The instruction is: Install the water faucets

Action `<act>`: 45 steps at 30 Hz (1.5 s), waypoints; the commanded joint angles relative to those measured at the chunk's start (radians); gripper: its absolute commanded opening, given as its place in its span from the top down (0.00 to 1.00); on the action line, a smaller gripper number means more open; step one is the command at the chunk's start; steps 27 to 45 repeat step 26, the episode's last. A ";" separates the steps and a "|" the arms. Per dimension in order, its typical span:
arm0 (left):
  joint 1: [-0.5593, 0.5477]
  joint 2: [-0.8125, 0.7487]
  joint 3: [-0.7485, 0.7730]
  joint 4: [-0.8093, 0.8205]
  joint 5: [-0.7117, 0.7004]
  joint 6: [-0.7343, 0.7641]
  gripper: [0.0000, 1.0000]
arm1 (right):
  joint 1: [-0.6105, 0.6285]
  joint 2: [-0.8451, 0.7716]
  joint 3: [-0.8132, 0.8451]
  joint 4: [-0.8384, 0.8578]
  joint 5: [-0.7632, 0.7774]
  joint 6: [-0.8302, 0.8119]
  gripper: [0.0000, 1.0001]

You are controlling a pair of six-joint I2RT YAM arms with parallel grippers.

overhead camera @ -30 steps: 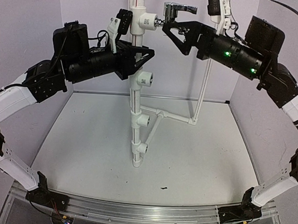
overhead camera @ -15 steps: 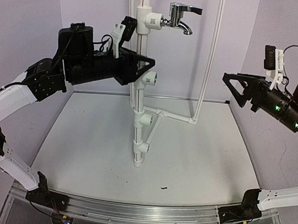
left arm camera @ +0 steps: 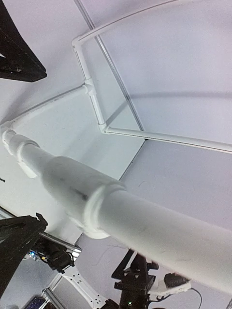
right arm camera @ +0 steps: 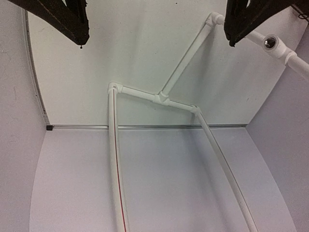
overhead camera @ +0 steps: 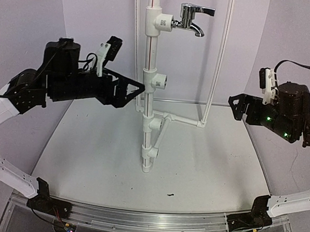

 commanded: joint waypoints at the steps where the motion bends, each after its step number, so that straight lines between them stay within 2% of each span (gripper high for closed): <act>1: 0.002 -0.191 -0.063 0.022 -0.112 -0.040 0.00 | 0.000 0.024 0.048 -0.069 0.096 0.037 0.02; 5: 0.004 -0.251 -0.117 0.000 -0.429 -0.094 0.00 | 0.001 0.049 0.041 -0.082 0.155 0.038 0.02; 7: 0.022 -0.245 -0.120 -0.022 -0.495 -0.105 0.00 | 0.000 0.071 0.047 -0.100 0.192 0.038 0.02; 10: 0.134 -0.218 -0.120 -0.041 -0.447 -0.107 0.00 | 0.000 0.107 0.059 -0.133 0.247 0.059 0.02; 13: 0.323 -0.191 -0.135 -0.041 -0.261 -0.109 0.00 | 0.000 0.135 0.064 -0.158 0.286 0.076 0.02; 15: 0.430 -0.180 -0.156 -0.036 -0.209 -0.120 0.00 | 0.000 0.148 0.071 -0.176 0.312 0.094 0.02; 23: 0.640 -0.260 -0.274 0.048 -0.206 -0.089 0.00 | 0.000 0.104 0.077 -0.234 0.354 0.138 0.02; 26: 0.675 -0.287 -0.302 0.054 -0.200 -0.091 0.00 | 0.001 0.071 0.047 -0.226 0.352 0.144 0.02; 45: 0.675 -0.287 -0.302 0.054 -0.200 -0.091 0.00 | 0.001 0.071 0.047 -0.226 0.352 0.144 0.02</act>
